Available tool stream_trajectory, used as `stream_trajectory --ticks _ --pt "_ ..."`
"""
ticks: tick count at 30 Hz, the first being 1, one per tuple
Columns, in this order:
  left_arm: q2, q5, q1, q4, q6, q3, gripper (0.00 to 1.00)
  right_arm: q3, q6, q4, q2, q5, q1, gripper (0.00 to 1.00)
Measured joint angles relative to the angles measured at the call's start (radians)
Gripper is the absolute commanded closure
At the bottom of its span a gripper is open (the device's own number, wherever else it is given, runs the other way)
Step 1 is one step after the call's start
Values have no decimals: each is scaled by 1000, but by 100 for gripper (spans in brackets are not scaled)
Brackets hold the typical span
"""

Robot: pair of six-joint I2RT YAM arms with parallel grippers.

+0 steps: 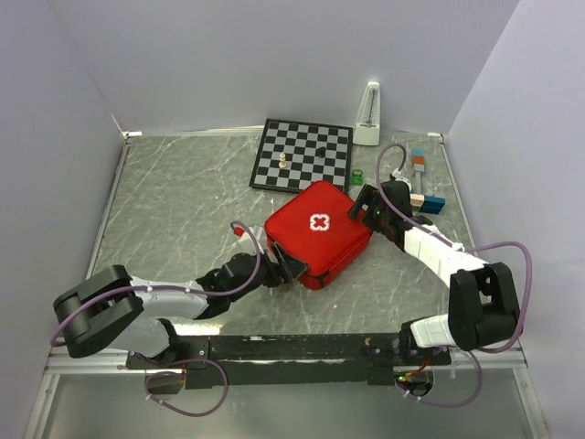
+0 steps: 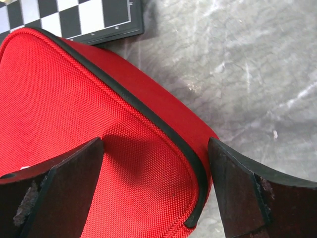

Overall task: Organize the medicine kit
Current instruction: Adjust the medicine box at the center of the board.

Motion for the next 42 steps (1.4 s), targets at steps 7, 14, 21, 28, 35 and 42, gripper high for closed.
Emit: stream_trajectory --ticks 7,14,21,28,35,42 --pt "56 151 130 85 14 -10 17 -72 -33 96 -37 -26 14 14" --pt "68 295 238 81 50 -10 20 -106 -47 118 -61 47 84 16" --pt "-49 319 295 -45 107 -22 12 -132 -15 5 -169 95 164 11" --pt "-463 221 257 -188 142 -126 12 -117 -26 -165 -369 69 230 17" --pt "-487 111 55 -254 113 -162 20 -92 -38 -160 -362 -20 363 22" --pt "-314 61 -45 -262 59 -154 24 -86 -48 -160 -303 -26 450 23"
